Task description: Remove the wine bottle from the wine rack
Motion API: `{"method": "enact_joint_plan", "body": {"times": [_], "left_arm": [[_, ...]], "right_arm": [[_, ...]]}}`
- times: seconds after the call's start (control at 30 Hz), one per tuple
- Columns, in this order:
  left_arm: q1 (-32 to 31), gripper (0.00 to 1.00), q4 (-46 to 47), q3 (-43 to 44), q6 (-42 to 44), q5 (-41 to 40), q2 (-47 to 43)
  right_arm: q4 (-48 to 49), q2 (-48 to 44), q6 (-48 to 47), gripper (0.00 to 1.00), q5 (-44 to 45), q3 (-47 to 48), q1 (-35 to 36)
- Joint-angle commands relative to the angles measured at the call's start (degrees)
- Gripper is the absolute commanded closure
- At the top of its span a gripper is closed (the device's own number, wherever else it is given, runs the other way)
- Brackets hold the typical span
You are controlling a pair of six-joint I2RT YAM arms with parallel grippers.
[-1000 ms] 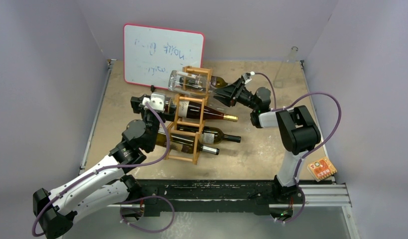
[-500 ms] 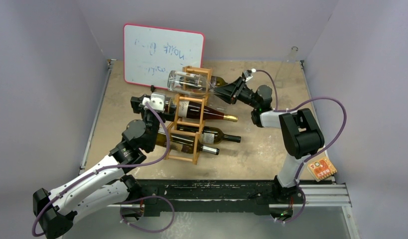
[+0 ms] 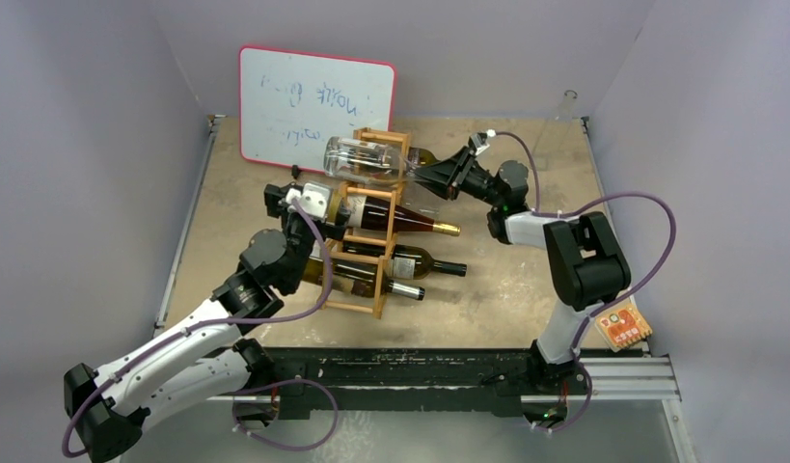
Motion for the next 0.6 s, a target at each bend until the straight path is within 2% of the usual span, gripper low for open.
{"method": "enact_joint_plan", "body": {"times": [0.0, 0.37, 0.57], "left_arm": [[-0.2, 0.0, -3.1, 5.6, -2.0, 4.0, 1.8], [1.1, 0.0, -18.4, 21.2, -8.7, 5.9, 8.3], [2.3, 0.0, -27.9, 32.4, -14.9, 6.2, 15.1]], "right_arm": [[-0.4, -5.4, -2.2, 1.0, -2.0, 3.7, 0.1], [-3.3, -9.3, -0.5, 1.0, -3.7, 7.1, -0.2], [1.1, -9.2, 3.8, 1.0, -4.8, 6.5, -0.7]]}}
